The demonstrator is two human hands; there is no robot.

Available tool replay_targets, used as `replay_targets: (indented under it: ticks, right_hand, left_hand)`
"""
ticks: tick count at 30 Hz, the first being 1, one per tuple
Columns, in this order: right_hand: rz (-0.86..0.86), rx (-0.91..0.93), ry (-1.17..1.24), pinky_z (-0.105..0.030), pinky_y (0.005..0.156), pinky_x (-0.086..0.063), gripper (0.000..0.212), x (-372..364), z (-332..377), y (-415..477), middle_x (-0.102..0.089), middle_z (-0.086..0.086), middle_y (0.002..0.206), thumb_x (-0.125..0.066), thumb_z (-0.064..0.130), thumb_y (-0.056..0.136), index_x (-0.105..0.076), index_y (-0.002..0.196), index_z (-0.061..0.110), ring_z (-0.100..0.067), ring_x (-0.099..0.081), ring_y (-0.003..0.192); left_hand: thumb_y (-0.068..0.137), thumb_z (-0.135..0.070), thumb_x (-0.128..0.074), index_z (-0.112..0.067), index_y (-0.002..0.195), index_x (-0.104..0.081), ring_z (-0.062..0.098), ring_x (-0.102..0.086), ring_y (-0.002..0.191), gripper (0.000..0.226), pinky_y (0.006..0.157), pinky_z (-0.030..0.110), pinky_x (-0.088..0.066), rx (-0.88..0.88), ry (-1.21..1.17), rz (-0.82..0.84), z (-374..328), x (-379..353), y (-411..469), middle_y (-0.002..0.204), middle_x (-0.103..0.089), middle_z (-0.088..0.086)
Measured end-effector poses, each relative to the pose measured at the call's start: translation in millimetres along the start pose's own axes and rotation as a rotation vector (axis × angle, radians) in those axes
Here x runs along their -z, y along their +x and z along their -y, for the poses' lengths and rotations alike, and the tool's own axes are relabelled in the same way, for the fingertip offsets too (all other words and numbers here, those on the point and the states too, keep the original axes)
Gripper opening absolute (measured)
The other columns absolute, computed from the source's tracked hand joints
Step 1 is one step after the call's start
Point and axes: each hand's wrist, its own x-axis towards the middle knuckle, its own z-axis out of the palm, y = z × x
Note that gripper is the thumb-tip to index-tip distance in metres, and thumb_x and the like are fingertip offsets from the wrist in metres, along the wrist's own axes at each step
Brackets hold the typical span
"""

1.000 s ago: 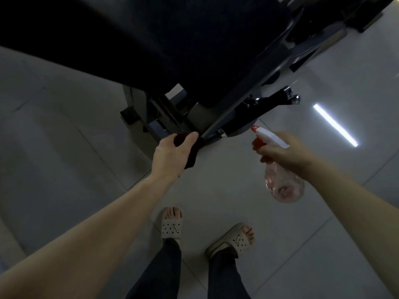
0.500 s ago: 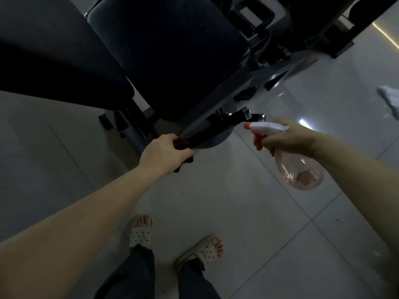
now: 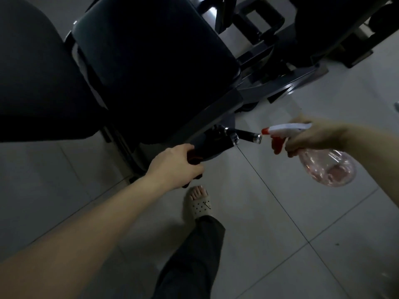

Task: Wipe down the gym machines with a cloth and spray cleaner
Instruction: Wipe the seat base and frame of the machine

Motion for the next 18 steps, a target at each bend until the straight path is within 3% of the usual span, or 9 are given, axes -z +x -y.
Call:
replay_targets:
  ticks: [2, 4, 6, 8, 11, 13, 15, 18]
  right_hand:
    - [0.027, 0.004, -0.016, -0.027, 0.068, -0.058, 0.035, 15, 7, 7, -0.072, -0.008, 0.099, -0.061, -0.009, 0.089, -0.066, 0.111, 0.017, -0.022, -0.07, 0.083]
    - [0.1, -0.002, -0.066, -0.024, 0.071, -0.059, 0.031, 24, 18, 15, -0.071, -0.008, 0.102, -0.062, -0.009, 0.088, -0.068, 0.109, 0.013, -0.018, -0.071, 0.079]
    - [0.144, -0.029, -0.1, -0.014, 0.057, -0.054, 0.024, 32, 27, 23, -0.068, -0.002, 0.088, -0.061, -0.009, 0.089, -0.063, 0.098, 0.013, -0.009, -0.066, 0.064]
    - [0.19, -0.048, -0.149, -0.014, 0.052, -0.051, 0.023, 37, 33, 31, -0.065, -0.003, 0.083, -0.059, -0.01, 0.09, -0.058, 0.102, 0.009, -0.008, -0.062, 0.061]
    - [0.266, -0.022, -0.219, -0.015, 0.055, -0.052, 0.029, 43, 54, 46, -0.064, -0.012, 0.101, -0.061, -0.007, 0.09, -0.058, 0.115, 0.006, -0.009, -0.064, 0.065]
    - [0.362, 0.044, -0.269, -0.017, 0.063, -0.053, 0.024, 45, 66, 56, -0.066, -0.013, 0.106, -0.061, -0.003, 0.09, -0.065, 0.109, 0.011, -0.012, -0.066, 0.074]
    - [0.439, 0.081, -0.291, -0.021, 0.069, -0.053, 0.025, 45, 80, 65, -0.065, -0.01, 0.108, -0.061, 0.0, 0.091, -0.065, 0.107, 0.019, -0.016, -0.065, 0.081]
    - [0.453, 0.131, -0.332, -0.032, 0.076, -0.057, 0.027, 39, 95, 80, -0.063, -0.011, 0.106, -0.066, 0.002, 0.089, -0.064, 0.108, 0.022, -0.022, -0.064, 0.087]
  left_hand:
    - [0.086, -0.051, -0.068, -0.034, 0.14, -0.055, 0.012, -0.064, 0.09, 0.058, 0.082, 0.034, -0.059, 0.0, 0.042, 0.04, -10, 0, 6, 0.093, -0.059, -0.015]
    - [0.086, -0.051, -0.068, -0.035, 0.141, -0.054, 0.014, -0.065, 0.09, 0.059, 0.082, 0.035, -0.059, 0.036, 0.057, 0.076, -13, 1, 8, 0.09, -0.058, -0.016]
    - [0.085, -0.052, -0.068, -0.036, 0.142, -0.054, 0.016, -0.066, 0.096, 0.06, 0.084, 0.035, -0.058, 0.068, 0.054, 0.077, -16, 2, 11, 0.101, -0.064, -0.012]
    - [0.083, -0.052, -0.069, -0.038, 0.13, -0.061, 0.015, -0.066, 0.092, 0.05, 0.079, 0.034, -0.056, 0.082, 0.044, 0.08, -18, 2, 12, 0.095, -0.064, -0.016]
    - [0.08, -0.055, -0.07, -0.043, 0.116, -0.063, 0.01, -0.065, 0.08, 0.038, 0.067, 0.031, -0.053, 0.132, -0.026, 0.083, -18, 0, 9, 0.082, -0.061, -0.02]
    - [0.081, -0.056, -0.068, -0.043, 0.116, -0.061, 0.008, -0.066, 0.077, 0.038, 0.069, 0.032, -0.055, 0.162, -0.084, 0.052, -18, -4, 5, 0.088, -0.067, -0.016]
    - [0.084, -0.056, -0.069, -0.04, 0.126, -0.057, 0.013, -0.067, 0.091, 0.047, 0.077, 0.032, -0.055, 0.217, -0.137, -0.012, -18, -9, 0, 0.103, -0.069, -0.013]
    - [0.086, -0.05, -0.072, -0.033, 0.128, -0.054, 0.009, -0.06, 0.093, 0.049, 0.072, 0.022, -0.046, 0.321, -0.29, -0.114, -21, -19, -13, 0.103, -0.061, -0.013]
